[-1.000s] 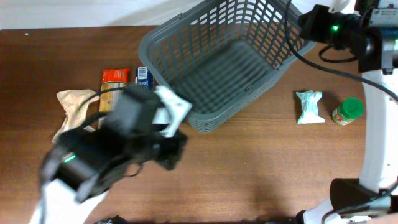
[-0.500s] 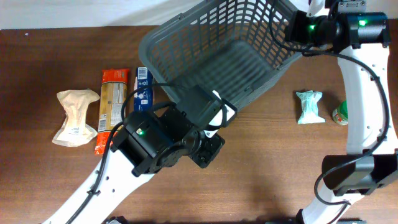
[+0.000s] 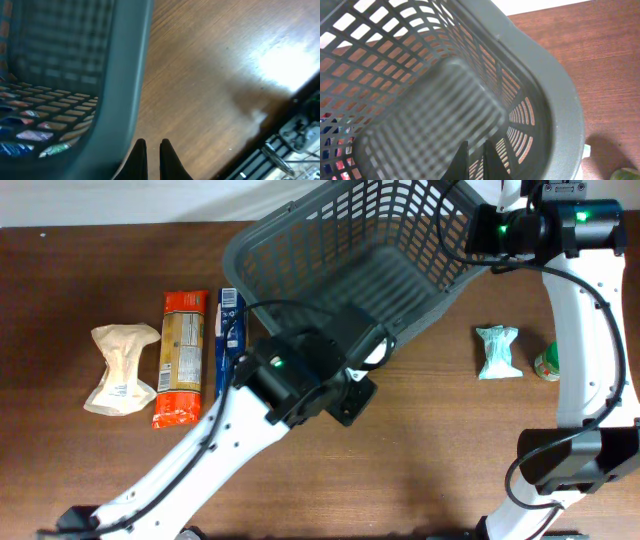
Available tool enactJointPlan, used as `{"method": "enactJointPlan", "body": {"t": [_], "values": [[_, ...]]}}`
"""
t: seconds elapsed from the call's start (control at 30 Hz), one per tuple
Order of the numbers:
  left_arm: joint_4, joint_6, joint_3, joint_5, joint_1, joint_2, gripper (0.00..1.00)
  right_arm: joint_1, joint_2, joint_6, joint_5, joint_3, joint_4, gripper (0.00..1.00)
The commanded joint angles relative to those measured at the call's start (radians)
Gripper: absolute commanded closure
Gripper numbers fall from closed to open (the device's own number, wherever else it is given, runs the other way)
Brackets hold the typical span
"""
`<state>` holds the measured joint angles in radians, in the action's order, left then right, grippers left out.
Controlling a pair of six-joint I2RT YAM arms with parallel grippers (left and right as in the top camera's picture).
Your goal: Pack container
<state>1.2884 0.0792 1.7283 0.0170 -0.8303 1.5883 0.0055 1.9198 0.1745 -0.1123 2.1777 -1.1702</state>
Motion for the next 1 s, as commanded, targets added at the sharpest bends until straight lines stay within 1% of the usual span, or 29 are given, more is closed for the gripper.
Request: {"method": "enactJointPlan", "body": {"t": [0.0, 0.17, 0.33, 0.5, 0.8, 0.97], "values": [[-0.008, -0.027, 0.014, 0.033, -0.005, 0.026, 0.98, 0.009, 0.008, -0.014, 0.019, 0.020, -0.001, 0.96], [-0.018, -0.027, 0.014, 0.042, -0.005, 0.048, 0.98, 0.011, 0.031, -0.014, 0.019, 0.019, -0.017, 0.96], [-0.018, -0.028, 0.014, 0.108, -0.005, 0.059, 0.98, 0.010, 0.060, -0.013, 0.019, 0.019, -0.037, 0.96], [-0.017, -0.028, 0.013, 0.132, 0.000, 0.067, 0.98, 0.015, 0.063, -0.014, 0.017, 0.020, -0.057, 0.96], [-0.013, -0.054, 0.013, 0.142, 0.074, 0.067, 0.98, 0.015, 0.062, -0.015, 0.021, 0.020, -0.128, 0.96], [-0.012, -0.073, 0.013, 0.142, 0.116, 0.067, 0.98, 0.015, 0.054, -0.040, 0.020, 0.020, -0.156, 0.96]]}}
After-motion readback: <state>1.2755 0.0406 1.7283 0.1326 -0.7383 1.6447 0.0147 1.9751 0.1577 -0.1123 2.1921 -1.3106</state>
